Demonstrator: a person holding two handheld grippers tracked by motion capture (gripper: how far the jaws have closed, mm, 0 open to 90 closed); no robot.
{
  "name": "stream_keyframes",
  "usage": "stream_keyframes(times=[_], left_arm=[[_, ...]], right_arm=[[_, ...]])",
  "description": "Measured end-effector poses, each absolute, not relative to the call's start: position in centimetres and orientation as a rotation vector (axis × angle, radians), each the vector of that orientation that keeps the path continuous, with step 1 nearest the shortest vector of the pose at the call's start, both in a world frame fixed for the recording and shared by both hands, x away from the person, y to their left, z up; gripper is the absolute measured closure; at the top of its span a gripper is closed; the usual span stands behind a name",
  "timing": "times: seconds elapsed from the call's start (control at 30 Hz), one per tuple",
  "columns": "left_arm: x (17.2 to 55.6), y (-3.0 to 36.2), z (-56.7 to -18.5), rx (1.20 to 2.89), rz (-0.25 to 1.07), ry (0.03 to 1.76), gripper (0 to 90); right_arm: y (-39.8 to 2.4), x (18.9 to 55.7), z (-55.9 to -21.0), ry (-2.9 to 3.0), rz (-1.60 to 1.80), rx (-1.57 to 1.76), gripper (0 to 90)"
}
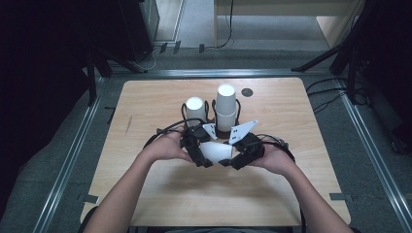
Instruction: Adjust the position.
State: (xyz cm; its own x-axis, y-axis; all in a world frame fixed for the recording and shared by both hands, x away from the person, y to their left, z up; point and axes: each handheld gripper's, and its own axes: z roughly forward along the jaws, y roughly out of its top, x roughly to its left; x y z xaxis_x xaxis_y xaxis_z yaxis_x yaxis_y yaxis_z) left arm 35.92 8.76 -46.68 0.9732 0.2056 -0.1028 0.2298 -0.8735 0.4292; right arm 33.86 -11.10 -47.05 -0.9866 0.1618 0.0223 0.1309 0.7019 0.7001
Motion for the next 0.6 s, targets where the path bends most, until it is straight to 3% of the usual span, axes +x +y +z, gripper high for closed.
stream_keyframes(times=[0.17,0.2,0.6], left_arm=[[35.8,9.1,-46.4,2.628,-0.051,0.311,6.5],[35.7,9.0,-46.3,2.624,-0.032,0.316,1.0],[35.3,10.6,-45.9,2.463,-0.061,0.313,1.0]], right_arm=[[-11.6,34.1,-47.0,2.858,1.181,0.266,33.4],[-11.6,34.1,-46.9,2.856,1.186,0.268,33.3],[-12.1,34.0,-46.5,2.843,1.219,0.268,33.2]])
